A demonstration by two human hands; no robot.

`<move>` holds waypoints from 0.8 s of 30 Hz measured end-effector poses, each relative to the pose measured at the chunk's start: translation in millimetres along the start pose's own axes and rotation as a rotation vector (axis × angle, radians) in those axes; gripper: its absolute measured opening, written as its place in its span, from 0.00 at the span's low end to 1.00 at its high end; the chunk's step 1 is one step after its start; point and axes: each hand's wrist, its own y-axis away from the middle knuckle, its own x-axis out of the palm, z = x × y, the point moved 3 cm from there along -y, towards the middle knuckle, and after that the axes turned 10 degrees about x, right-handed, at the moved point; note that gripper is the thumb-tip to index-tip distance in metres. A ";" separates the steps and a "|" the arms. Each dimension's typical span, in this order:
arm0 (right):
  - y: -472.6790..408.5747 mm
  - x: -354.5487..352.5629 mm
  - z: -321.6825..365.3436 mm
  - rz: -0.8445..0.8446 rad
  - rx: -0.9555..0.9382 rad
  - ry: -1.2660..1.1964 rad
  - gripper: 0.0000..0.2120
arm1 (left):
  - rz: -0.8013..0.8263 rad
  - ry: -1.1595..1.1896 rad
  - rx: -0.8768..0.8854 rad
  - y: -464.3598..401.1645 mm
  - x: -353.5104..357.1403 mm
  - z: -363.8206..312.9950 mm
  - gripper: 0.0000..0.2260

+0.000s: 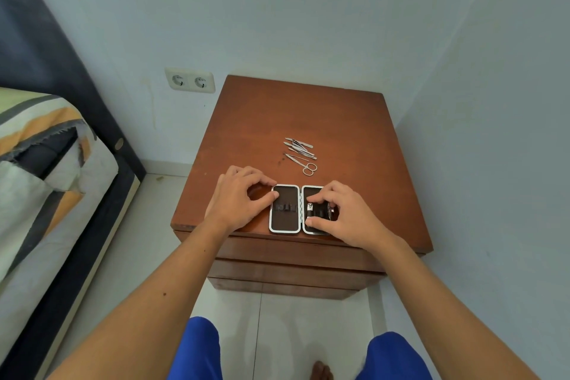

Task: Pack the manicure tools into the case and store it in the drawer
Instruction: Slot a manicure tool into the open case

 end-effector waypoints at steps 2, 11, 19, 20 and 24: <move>2.9 1.0 -0.2 0.013 -0.013 0.023 0.21 | 0.004 0.007 -0.002 0.0 0.2 -0.1 0.12; -47.4 -16.1 3.6 -0.226 0.108 -0.165 0.10 | -0.016 0.017 -0.002 0.1 1.3 -1.1 0.11; -135.4 -19.8 19.7 -0.310 0.184 -0.063 0.05 | -0.032 0.018 0.006 -0.4 2.8 0.0 0.10; -141.8 -17.1 20.5 -0.305 0.187 -0.044 0.05 | -0.032 0.015 0.007 -0.6 2.8 0.5 0.10; -157.5 -5.4 19.5 -0.246 0.199 0.030 0.06 | -0.027 0.012 0.013 -1.9 3.2 0.6 0.11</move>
